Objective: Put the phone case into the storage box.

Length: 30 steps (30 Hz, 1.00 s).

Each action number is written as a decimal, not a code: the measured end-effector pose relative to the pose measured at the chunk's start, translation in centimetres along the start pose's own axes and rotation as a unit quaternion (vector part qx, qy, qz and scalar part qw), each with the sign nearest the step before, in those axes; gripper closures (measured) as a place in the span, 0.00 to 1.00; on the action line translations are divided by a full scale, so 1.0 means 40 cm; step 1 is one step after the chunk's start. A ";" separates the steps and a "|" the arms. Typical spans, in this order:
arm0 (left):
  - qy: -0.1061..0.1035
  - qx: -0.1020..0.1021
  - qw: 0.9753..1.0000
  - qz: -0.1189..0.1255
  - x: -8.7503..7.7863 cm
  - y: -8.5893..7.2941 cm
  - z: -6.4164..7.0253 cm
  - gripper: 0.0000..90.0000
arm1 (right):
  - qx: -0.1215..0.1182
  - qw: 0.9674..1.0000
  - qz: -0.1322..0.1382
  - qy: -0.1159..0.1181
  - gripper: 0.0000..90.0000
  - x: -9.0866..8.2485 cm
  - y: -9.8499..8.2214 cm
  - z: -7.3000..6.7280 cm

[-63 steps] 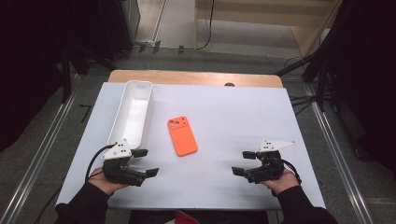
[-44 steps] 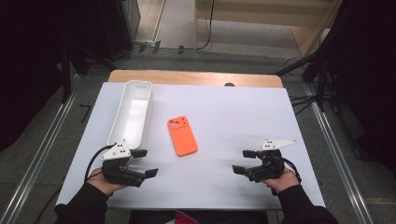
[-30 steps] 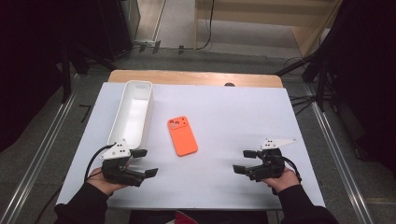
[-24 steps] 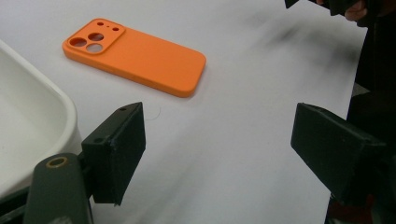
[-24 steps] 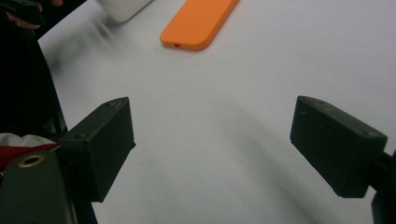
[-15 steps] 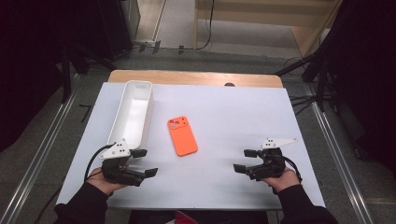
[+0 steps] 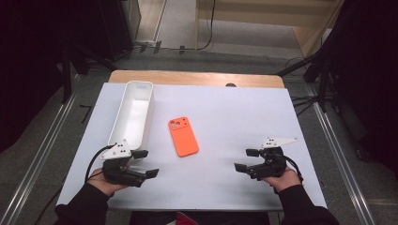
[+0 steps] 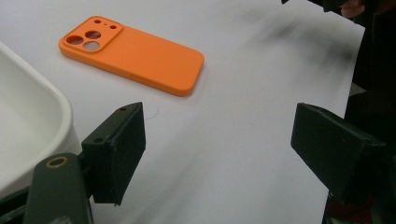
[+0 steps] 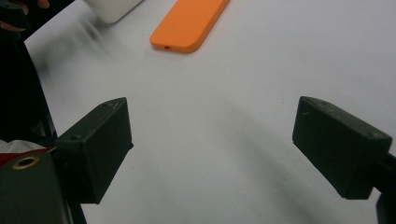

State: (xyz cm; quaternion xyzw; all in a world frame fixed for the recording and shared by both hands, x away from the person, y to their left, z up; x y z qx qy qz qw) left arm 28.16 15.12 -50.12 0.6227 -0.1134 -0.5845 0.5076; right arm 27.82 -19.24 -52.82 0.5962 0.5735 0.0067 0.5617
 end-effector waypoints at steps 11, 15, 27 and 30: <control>-0.003 -0.001 1.000 -0.001 0.002 0.000 0.001 0.20 | 0.001 1.000 0.004 -0.025 0.12 0.007 0.028 0.011; -0.003 0.000 1.000 -0.002 0.002 -0.001 0.001 0.20 | -0.004 1.000 0.000 -0.027 0.12 0.016 0.039 0.008; -0.004 -0.001 1.000 -0.003 0.003 -0.001 0.001 0.20 | -0.005 0.999 -0.004 -0.036 0.00 0.037 0.061 0.006; -0.005 -0.001 1.000 -0.002 0.002 -0.001 0.001 0.20 | -0.005 0.999 -0.004 -0.036 0.00 0.043 0.070 0.004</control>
Point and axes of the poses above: each handheld gripper's, and its own axes: x roughly forward along the jaws, y roughly out of its top, z roughly to its right, the point moved 8 cm from there along x, roughly forward along the jaws, and after that the axes turned 4 degrees about -z, right-handed, at the moved point
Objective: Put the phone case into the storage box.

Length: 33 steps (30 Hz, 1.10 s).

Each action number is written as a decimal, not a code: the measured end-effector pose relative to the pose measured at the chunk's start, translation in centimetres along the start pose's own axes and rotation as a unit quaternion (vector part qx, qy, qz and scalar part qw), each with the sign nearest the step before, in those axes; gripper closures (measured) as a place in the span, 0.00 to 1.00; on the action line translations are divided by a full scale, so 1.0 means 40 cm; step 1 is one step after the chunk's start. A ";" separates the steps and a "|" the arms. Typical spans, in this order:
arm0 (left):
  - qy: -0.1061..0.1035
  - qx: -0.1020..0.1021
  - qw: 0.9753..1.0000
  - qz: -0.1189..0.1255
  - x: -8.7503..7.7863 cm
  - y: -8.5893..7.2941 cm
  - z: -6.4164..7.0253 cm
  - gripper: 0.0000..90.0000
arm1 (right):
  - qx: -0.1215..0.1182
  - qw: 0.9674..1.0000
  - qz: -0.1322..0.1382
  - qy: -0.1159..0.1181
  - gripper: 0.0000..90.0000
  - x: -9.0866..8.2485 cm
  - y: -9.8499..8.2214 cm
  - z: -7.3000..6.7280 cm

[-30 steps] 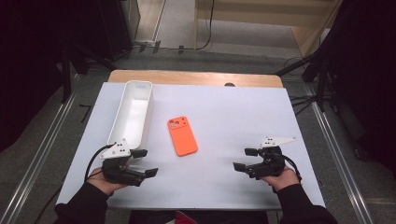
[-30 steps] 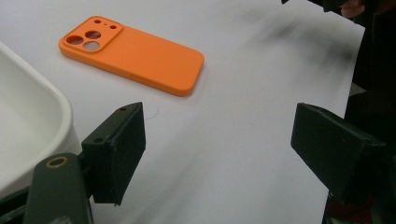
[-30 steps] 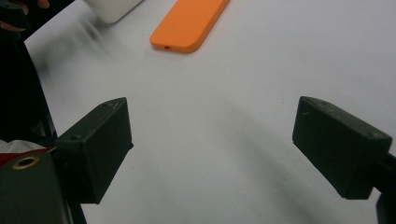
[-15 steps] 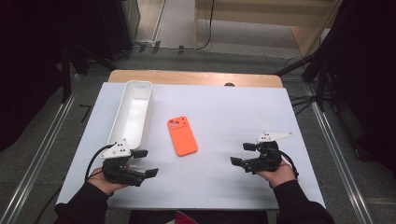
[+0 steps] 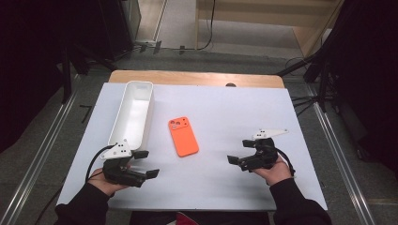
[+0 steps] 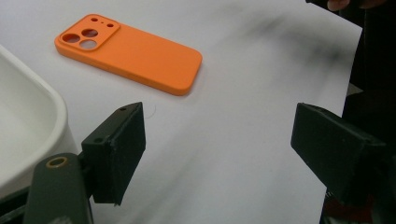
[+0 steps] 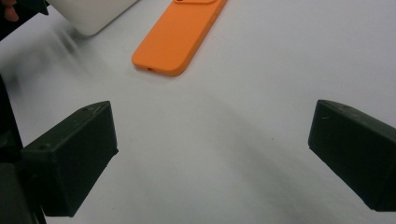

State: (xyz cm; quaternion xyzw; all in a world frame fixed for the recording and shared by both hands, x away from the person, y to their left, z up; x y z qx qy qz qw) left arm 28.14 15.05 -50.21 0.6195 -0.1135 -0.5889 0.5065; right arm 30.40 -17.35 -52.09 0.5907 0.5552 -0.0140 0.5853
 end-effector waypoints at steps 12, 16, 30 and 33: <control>0.000 -0.001 1.000 -0.002 0.000 -0.001 0.000 0.20 | -0.007 1.000 -0.004 -0.013 0.00 0.032 0.033 -0.009; 0.000 -0.001 1.000 -0.002 0.000 -0.001 0.000 0.20 | -0.007 1.000 -0.004 -0.010 0.00 0.040 0.041 -0.010; -0.002 -0.001 1.000 -0.003 0.002 -0.002 0.001 0.20 | -0.009 1.000 -0.001 -0.005 0.00 0.068 0.072 -0.017; -0.003 -0.001 1.000 -0.003 0.001 -0.002 0.000 0.20 | -0.010 1.000 -0.003 -0.004 0.00 0.078 0.080 -0.020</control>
Point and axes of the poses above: each handheld gripper's, and its own axes: x roughly forward along the jaws, y roughly out of its top, z roughly to its right, the point moved 8 cm from there along x, roughly forward along the jaws, and after that the axes turned 4 degrees about -z, right-handed, at the moved point
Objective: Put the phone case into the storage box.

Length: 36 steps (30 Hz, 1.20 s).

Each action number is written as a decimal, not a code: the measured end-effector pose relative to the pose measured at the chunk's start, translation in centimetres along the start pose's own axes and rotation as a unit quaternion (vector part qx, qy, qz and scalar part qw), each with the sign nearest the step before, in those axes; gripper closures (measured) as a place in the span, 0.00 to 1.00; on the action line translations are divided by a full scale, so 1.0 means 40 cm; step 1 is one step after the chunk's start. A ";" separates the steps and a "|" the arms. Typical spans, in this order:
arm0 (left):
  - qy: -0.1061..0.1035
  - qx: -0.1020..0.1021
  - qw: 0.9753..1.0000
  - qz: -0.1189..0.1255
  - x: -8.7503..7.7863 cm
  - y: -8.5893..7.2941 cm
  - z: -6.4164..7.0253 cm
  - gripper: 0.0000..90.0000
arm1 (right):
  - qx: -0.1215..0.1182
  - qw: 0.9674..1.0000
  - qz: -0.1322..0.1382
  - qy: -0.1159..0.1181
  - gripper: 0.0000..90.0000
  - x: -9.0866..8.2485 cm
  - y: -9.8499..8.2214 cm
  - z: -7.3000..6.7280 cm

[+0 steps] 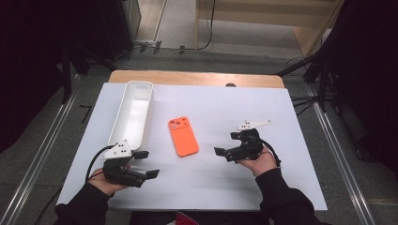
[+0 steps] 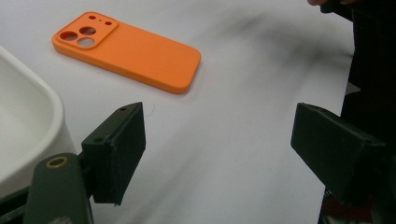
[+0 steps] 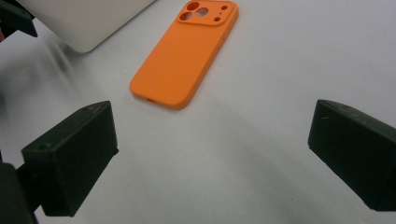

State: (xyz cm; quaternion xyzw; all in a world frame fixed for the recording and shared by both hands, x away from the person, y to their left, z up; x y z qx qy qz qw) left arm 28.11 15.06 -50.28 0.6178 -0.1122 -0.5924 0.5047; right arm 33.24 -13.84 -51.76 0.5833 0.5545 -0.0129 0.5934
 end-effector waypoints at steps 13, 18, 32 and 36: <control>0.000 -0.001 1.000 0.001 -0.001 0.001 0.000 0.20 | -0.002 1.000 0.002 0.001 0.01 0.040 0.043 -0.016; -0.002 0.000 1.000 -0.001 0.001 0.001 0.002 0.20 | -0.005 1.000 0.001 0.000 0.01 0.053 0.060 -0.020; -0.002 -0.003 1.000 0.002 0.002 0.001 -0.001 0.20 | -0.004 1.000 -0.004 -0.007 0.01 0.097 0.103 -0.026; -0.002 -0.003 1.000 0.002 0.001 0.001 -0.002 0.20 | -0.007 1.000 -0.006 -0.008 0.01 0.113 0.114 -0.032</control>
Point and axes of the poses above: each handheld gripper's, and its own axes: x roughly forward along the jaws, y roughly out of its top, z roughly to its right, the point moved 8 cm from there along x, roughly forward along the jaws, and after that the axes turned 4 degrees about -z, right-handed, at the moved point
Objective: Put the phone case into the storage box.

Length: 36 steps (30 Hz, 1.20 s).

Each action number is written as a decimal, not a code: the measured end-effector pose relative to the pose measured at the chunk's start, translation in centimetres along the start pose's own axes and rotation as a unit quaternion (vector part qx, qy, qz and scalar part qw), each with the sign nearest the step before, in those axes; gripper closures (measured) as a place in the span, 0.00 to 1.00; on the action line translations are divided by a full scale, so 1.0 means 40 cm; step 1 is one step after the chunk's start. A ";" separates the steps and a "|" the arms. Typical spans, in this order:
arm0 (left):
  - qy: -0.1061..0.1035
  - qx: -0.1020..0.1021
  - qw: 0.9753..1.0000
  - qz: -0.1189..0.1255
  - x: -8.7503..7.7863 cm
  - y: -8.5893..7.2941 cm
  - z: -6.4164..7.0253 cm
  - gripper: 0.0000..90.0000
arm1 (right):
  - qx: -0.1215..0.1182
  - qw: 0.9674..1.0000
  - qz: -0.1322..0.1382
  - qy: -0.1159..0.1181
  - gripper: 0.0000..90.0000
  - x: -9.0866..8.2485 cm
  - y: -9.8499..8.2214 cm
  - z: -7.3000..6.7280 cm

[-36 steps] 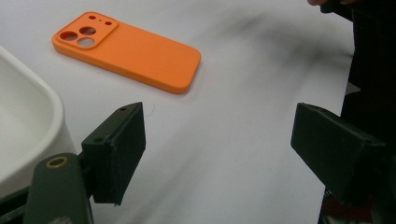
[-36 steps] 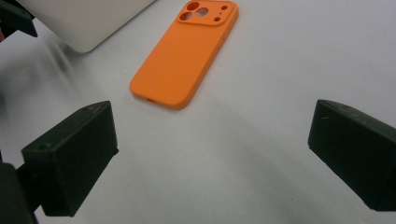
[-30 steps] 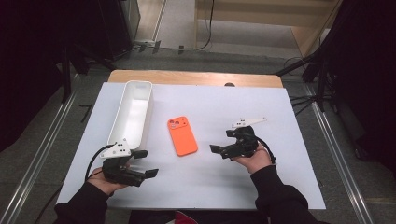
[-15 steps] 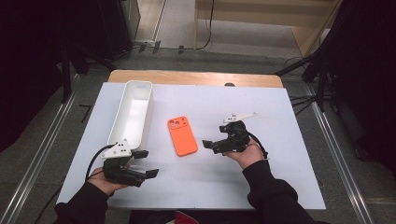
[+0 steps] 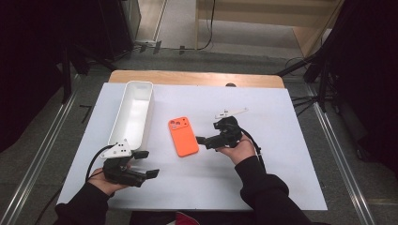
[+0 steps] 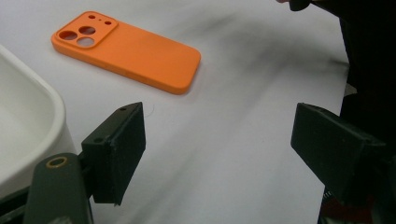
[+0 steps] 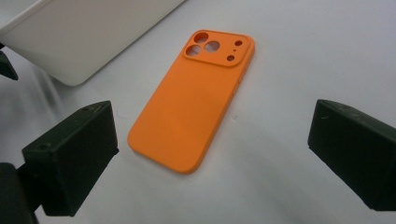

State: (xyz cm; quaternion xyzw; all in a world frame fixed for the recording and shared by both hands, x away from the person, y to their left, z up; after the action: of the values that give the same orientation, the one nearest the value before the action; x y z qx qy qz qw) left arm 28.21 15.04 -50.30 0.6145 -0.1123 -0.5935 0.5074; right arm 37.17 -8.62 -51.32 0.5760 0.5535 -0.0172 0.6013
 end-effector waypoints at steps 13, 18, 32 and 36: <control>0.000 -0.001 1.000 0.000 0.000 0.000 -0.001 0.20 | -0.002 1.000 0.001 -0.009 0.01 0.044 0.041 -0.025; 0.000 -0.003 1.000 0.001 0.000 0.000 -0.002 0.20 | 0.012 1.000 -0.005 -0.024 0.01 0.059 0.046 -0.028; -0.001 -0.004 1.000 0.001 -0.001 0.000 -0.003 0.20 | 0.025 0.998 0.003 -0.057 0.01 0.102 0.063 -0.044; -0.001 -0.004 1.000 0.001 0.000 0.000 -0.003 0.20 | 0.031 0.997 0.005 -0.074 0.01 0.110 0.071 -0.043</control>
State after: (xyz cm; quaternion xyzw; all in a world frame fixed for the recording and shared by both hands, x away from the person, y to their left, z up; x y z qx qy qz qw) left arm 28.31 15.13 -50.33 0.6118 -0.1112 -0.5943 0.5100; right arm 39.65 -3.70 -51.95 0.5943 0.5034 -0.0738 0.6229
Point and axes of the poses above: each handheld gripper's, and its own axes: x roughly forward along the jaws, y roughly out of its top, z roughly to its right, the point moved 8 cm from there along x, roughly forward along the jaws, and after that the axes turned 4 degrees about -z, right-handed, at the moved point
